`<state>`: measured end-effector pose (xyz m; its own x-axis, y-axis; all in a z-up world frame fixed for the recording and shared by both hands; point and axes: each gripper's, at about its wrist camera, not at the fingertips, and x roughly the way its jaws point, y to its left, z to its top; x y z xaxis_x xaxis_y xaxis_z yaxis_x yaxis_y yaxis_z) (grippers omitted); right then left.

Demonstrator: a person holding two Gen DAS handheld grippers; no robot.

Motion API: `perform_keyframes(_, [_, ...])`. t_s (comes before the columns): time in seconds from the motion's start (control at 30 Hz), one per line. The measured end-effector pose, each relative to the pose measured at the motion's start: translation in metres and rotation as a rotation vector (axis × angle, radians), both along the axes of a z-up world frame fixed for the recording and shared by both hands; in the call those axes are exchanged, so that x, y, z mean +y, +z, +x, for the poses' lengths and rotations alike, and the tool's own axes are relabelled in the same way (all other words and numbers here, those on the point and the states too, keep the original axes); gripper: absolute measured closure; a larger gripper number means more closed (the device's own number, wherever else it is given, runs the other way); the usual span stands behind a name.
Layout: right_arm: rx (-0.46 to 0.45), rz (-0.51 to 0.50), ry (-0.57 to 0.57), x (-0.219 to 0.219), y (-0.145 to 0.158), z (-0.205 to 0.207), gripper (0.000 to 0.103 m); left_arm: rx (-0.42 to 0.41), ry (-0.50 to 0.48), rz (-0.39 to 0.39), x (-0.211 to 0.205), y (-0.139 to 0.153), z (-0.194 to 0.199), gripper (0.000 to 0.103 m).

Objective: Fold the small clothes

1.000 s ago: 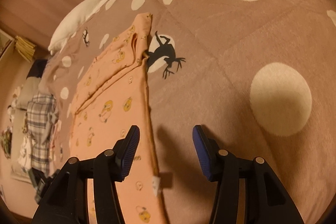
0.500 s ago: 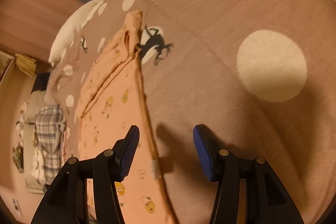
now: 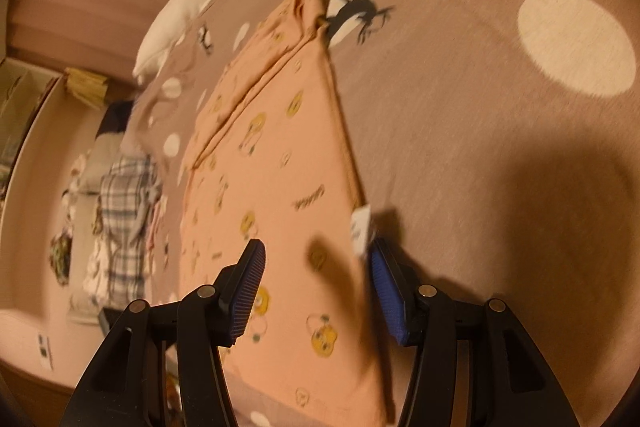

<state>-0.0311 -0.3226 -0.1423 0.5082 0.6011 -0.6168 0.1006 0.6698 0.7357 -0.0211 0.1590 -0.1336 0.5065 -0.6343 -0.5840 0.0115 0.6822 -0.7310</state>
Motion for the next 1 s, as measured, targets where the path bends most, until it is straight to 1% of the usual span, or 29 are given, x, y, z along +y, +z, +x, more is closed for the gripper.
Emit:
perform_keyframes(0.1, [-0.005,0.028,0.009,0.004,-0.003,-0.004,0.049,0.006,-0.024,-0.007,-0.003,-0.001,0.009,0.009])
perform_keyframes(0.37, [-0.015,0.068,0.040,0.012,-0.005,0.004,0.049,0.048,-0.084,-0.082,-0.006,-0.004,0.047,0.009])
perform_keyframes(0.5, [-0.019,0.086,0.050,0.014,-0.005,0.014,0.049,0.064,-0.092,-0.158,-0.002,-0.007,0.059,0.009])
perform_keyframes(0.6, [-0.023,0.086,0.065,0.021,-0.005,0.024,0.049,0.056,-0.109,-0.183,0.001,-0.006,0.058,0.010])
perform_keyframes(0.67, [-0.030,0.078,0.075,0.025,-0.005,0.025,0.049,0.052,-0.132,-0.185,0.001,-0.004,0.053,0.013])
perform_keyframes(0.73, [-0.042,0.075,0.091,0.027,-0.005,0.020,0.049,0.053,-0.162,-0.181,0.000,-0.004,0.045,0.015])
perform_keyframes(0.83, [-0.051,0.097,0.113,0.028,-0.006,0.010,0.049,0.062,-0.177,-0.180,0.001,-0.005,0.036,0.018])
perform_keyframes(0.97, [-0.057,0.124,0.129,0.027,-0.008,-0.006,0.049,0.069,-0.201,-0.250,0.001,-0.007,0.021,0.018])
perform_keyframes(1.0, [-0.057,0.129,0.136,0.027,-0.008,-0.010,0.049,0.072,-0.210,-0.256,0.000,-0.007,0.018,0.018])
